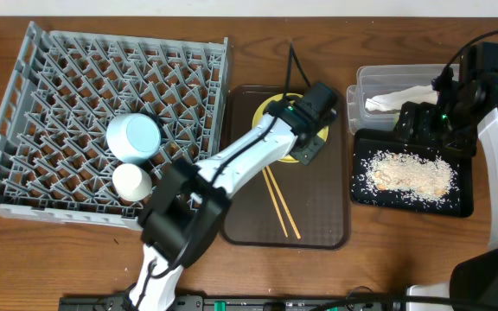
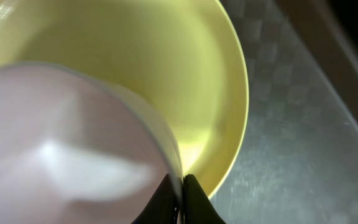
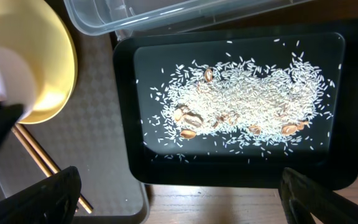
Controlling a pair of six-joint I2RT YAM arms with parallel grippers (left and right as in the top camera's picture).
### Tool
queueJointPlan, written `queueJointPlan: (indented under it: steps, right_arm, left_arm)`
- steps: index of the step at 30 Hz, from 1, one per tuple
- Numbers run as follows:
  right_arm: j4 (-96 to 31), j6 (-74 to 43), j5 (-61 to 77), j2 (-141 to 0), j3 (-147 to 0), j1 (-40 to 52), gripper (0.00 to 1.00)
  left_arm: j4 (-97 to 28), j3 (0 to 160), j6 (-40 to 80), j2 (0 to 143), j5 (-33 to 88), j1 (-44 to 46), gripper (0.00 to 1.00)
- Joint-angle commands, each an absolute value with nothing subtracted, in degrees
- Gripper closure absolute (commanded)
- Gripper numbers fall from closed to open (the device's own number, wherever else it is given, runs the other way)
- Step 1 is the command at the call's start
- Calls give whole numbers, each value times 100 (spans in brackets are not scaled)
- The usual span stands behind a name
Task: Sort waste into correct bins and load items into the dishwasher
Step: 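Reach left gripper to the yellow plate and grasp the pink bowl, then carry the pink bowl left and set it in the dish rack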
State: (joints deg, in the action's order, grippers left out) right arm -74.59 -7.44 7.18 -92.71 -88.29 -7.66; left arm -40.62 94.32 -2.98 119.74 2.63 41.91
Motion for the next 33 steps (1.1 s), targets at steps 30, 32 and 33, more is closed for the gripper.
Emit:
queueJointPlan:
  steps: [30, 32, 33]
  right_arm:
    - [-7505, -805, 687, -9150, -8838, -808, 1]
    - [-7507, -805, 687, -9150, -8838, -805, 1]
    - [-7505, -808, 687, -9150, -8838, -799, 1]
  left_arm:
    - [-3524, 9489, 530, 11131, 7485, -862, 92]
    - [-3444, 9489, 709, 11314, 7682, -976, 92]
    - [-3387, 9489, 836, 11413, 7791, -1024, 92]
